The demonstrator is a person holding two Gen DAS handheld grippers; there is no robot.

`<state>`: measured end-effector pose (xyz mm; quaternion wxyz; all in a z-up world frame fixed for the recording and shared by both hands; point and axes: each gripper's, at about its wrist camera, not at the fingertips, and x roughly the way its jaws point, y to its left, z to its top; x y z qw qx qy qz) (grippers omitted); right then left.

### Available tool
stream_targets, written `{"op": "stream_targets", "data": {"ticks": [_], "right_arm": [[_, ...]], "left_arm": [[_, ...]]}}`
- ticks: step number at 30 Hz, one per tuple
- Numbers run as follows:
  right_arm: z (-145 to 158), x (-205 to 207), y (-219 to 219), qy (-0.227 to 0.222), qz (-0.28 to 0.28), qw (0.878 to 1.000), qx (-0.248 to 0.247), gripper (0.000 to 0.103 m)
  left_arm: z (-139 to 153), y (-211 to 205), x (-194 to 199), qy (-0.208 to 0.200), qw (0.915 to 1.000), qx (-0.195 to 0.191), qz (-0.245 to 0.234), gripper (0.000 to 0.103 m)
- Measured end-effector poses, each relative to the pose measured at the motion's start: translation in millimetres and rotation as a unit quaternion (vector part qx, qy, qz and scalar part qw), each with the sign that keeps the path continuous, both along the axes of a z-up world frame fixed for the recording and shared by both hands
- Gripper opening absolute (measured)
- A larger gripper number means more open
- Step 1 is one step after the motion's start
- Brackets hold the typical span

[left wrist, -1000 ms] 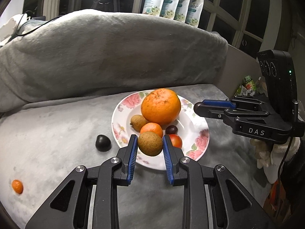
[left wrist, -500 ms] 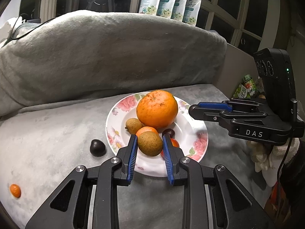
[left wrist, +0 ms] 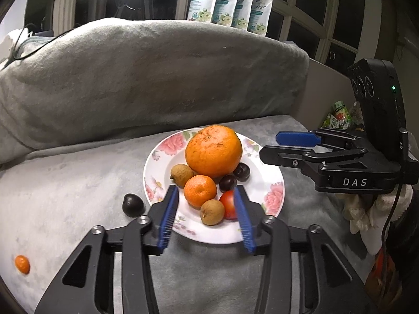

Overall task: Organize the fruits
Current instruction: 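Open both grippers over the plate, releasing brown fruit and plum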

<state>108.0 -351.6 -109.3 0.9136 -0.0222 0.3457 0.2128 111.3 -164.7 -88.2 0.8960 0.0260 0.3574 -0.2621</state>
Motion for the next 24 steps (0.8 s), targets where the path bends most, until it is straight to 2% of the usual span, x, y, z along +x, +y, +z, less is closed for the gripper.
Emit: {"op": "stream_targets", "data": {"ticks": [1, 3, 4, 5, 7, 11, 24], "right_arm": [[1, 0, 0, -0.002, -0.003, 1.000, 0.000, 0.062], [2, -1, -1, -0.005, -0.006, 1.000, 0.001, 0.065], [2, -1, -1, -0.006, -0.009, 1.000, 0.001, 0.070], [3, 0, -2, -0.008, -0.012, 1.000, 0.000, 0.073], [4, -1, -3, -0.014, -0.017, 1.000, 0.000, 0.082], [7, -3, -4, -0.021, -0.024, 0.999, -0.001, 0.090], [18, -5, 3, -0.029, -0.015, 0.999, 0.000, 0.092]], "left_arm": [[1, 0, 0, -0.001, 1.0000, 0.000, -0.001, 0.048], [1, 0, -1, -0.004, 1.0000, 0.001, 0.000, 0.062], [2, 0, -2, -0.008, 1.0000, 0.003, 0.001, 0.071], [3, -1, -2, -0.009, 0.9999, 0.004, 0.001, 0.074], [3, -2, -2, -0.011, 0.9999, 0.010, 0.003, 0.075], [2, -2, -1, -0.006, 0.9998, 0.013, 0.009, 0.076], [7, 8, -7, -0.011, 0.9998, 0.012, 0.015, 0.076]]}}
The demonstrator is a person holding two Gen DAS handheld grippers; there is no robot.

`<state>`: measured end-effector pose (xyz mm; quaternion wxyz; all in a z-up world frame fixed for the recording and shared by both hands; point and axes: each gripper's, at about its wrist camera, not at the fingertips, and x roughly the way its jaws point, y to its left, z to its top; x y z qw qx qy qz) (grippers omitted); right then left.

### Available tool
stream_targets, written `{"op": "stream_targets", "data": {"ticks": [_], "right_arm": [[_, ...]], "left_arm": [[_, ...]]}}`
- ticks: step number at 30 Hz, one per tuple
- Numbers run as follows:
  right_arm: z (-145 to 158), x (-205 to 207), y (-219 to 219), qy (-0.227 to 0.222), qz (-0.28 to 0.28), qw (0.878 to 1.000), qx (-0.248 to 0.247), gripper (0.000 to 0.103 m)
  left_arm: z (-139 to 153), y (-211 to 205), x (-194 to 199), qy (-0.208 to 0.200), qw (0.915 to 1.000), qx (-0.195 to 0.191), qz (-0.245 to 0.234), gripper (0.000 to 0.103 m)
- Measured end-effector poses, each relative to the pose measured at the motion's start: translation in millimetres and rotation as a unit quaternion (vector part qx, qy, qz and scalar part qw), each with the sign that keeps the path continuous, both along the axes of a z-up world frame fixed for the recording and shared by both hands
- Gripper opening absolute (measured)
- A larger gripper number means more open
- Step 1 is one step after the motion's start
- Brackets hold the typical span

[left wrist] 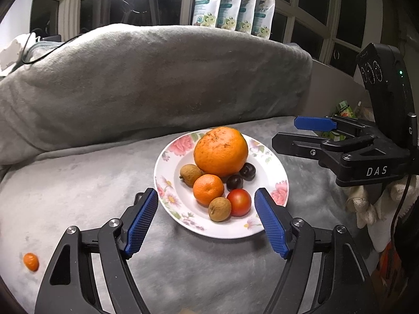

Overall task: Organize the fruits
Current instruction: 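Open both grippers over the plate, releasing brown fruit and plum, then move the right gripper to the last dark plum while the left gripper approaches a small orange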

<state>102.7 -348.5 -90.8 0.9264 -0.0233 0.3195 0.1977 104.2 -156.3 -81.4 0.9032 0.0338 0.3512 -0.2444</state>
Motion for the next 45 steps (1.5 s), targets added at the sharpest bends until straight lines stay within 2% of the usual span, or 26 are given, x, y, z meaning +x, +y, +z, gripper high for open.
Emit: {"op": "stream_targets", "data": {"ticks": [18, 26, 30, 37, 45], "right_arm": [[20, -8, 37, -0.036, 0.029, 0.998, -0.031, 0.092], [27, -7, 75, -0.047, 0.084, 0.992, -0.076, 0.092], [23, -4, 103, -0.031, 0.140, 0.982, -0.120, 0.091], [5, 6, 146, 0.008, 0.210, 0.959, -0.192, 0.068], [-15, 23, 177, 0.044, 0.251, 0.932, -0.259, 0.053]], "left_arm": [[14, 38, -10, -0.018, 0.9994, -0.016, 0.024, 0.076], [11, 73, -8, -0.018, 0.9983, -0.014, 0.054, 0.076], [6, 99, -8, -0.017, 0.9969, -0.007, 0.076, 0.076], [-4, 136, -8, -0.008, 0.9944, -0.004, 0.105, 0.076], [-17, 166, -9, 0.014, 0.9926, -0.003, 0.121, 0.072]]}}
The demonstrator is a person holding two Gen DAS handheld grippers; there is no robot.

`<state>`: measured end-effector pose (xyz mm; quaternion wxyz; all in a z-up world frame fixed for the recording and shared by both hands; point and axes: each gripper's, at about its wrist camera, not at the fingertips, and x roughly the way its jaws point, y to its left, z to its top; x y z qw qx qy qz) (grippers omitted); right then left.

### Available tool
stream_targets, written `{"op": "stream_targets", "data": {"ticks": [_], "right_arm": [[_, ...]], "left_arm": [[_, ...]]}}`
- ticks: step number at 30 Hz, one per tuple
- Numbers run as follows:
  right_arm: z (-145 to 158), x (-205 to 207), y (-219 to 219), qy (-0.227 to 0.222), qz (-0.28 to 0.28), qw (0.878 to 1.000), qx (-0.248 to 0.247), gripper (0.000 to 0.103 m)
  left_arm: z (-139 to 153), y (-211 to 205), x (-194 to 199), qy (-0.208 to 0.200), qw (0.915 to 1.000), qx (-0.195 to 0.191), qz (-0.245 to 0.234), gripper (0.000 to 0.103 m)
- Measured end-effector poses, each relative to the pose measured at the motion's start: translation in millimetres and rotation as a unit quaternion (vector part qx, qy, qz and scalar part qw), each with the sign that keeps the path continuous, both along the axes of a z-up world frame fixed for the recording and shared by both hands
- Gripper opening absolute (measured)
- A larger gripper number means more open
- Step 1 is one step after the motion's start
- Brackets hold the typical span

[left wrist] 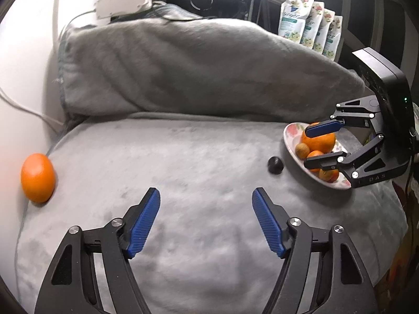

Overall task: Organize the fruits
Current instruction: 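Move the right gripper to the last dark plum while the left gripper approaches a small orange, then grasp the dark plum with the right gripper while the left gripper grasps the small orange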

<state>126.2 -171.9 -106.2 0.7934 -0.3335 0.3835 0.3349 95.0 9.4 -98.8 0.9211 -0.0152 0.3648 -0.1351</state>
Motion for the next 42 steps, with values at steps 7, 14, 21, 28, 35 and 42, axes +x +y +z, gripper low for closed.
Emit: {"op": "stream_targets", "data": {"ticks": [7, 14, 21, 28, 35, 42], "right_arm": [[-17, 8, 19, 0.017, 0.026, 0.998, -0.048, 0.048], [-31, 22, 36, 0.037, 0.041, 0.994, -0.092, 0.042], [-45, 32, 52, 0.047, 0.057, 0.989, -0.132, 0.041], [-58, 45, 64, 0.052, 0.058, 0.984, -0.159, 0.040], [-75, 64, 77, 0.067, 0.057, 0.980, -0.176, 0.036], [-83, 74, 77, 0.078, 0.058, 0.980, -0.172, 0.029]], "left_arm": [[-13, 17, 2, 0.022, 0.9997, -0.004, 0.010, 0.066], [-22, 32, 6, 0.040, 0.9990, -0.007, 0.019, 0.060], [-32, 45, 15, 0.057, 0.9979, -0.005, 0.030, 0.058], [-37, 57, 20, 0.067, 0.9969, -0.011, 0.040, 0.056], [-40, 63, 23, 0.077, 0.9961, -0.012, 0.041, 0.055], [-45, 64, 27, 0.090, 0.9948, -0.010, 0.046, 0.050]]}}
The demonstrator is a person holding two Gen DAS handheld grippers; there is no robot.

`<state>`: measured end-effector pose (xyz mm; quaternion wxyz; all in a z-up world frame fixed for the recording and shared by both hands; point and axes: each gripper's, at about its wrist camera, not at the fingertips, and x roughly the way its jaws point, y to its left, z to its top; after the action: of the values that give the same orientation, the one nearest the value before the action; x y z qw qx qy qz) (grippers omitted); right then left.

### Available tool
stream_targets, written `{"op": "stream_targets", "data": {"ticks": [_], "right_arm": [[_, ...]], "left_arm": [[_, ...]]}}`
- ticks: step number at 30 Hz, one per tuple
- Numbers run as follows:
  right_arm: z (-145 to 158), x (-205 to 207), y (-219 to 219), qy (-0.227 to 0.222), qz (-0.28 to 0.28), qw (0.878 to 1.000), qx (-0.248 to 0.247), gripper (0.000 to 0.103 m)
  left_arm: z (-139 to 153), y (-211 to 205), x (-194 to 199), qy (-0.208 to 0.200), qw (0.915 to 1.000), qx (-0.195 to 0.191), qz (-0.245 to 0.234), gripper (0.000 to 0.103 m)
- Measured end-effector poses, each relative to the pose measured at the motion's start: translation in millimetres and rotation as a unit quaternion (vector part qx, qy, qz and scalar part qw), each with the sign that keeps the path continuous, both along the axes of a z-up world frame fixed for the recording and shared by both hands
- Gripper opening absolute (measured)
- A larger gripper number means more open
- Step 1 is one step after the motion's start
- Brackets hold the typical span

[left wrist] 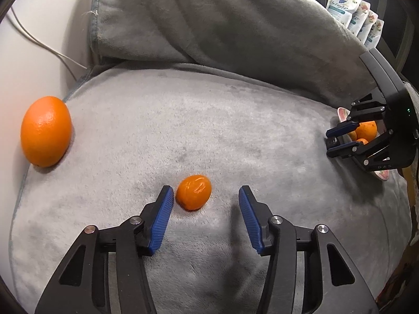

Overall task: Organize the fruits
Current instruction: 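Grasp the dark plum with the right gripper while the left gripper grasps the small orange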

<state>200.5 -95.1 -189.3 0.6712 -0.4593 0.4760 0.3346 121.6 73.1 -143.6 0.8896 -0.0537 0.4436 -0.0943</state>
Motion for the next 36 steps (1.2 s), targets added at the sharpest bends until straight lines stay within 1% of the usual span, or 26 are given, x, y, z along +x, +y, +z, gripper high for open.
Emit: {"op": "stream_targets", "data": {"ticks": [2, 4, 6, 8, 10, 17, 23, 25, 36], "right_arm": [[0, 0, 0, 0.001, -0.002, 1.000, 0.002, 0.028], [-1, 2, 0, 0.002, -0.004, 1.000, 0.005, 0.028], [-2, 1, -2, 0.001, -0.005, 1.000, 0.008, 0.027], [-3, 2, -2, 0.001, -0.006, 1.000, 0.010, 0.027], [-2, -2, -6, 0.000, -0.007, 1.000, 0.013, 0.027], [5, -11, -3, -0.003, -0.009, 1.000, 0.026, 0.027], [19, -16, -9, -0.011, -0.011, 0.999, 0.036, 0.027], [30, -21, -8, -0.013, -0.011, 0.999, 0.038, 0.027], [65, -49, -13, -0.034, -0.012, 0.997, 0.064, 0.026]], "left_arm": [[-1, 0, 0, 0.001, 1.0000, 0.001, 0.002, 0.045], [-3, 1, 1, 0.003, 1.0000, 0.001, 0.004, 0.042], [-4, 3, 2, 0.005, 1.0000, -0.002, 0.008, 0.038], [-5, 6, 3, 0.007, 0.9999, -0.001, 0.014, 0.028], [-6, 9, 4, 0.006, 0.9998, -0.003, 0.018, 0.025], [-7, 8, 3, -0.001, 0.9998, -0.002, 0.019, 0.024], [-2, 7, -2, -0.009, 0.9998, -0.005, 0.019, 0.024], [1, 6, -4, -0.012, 0.9998, -0.004, 0.018, 0.024], [24, -12, -19, -0.042, 0.9991, -0.008, 0.008, 0.024]]}}
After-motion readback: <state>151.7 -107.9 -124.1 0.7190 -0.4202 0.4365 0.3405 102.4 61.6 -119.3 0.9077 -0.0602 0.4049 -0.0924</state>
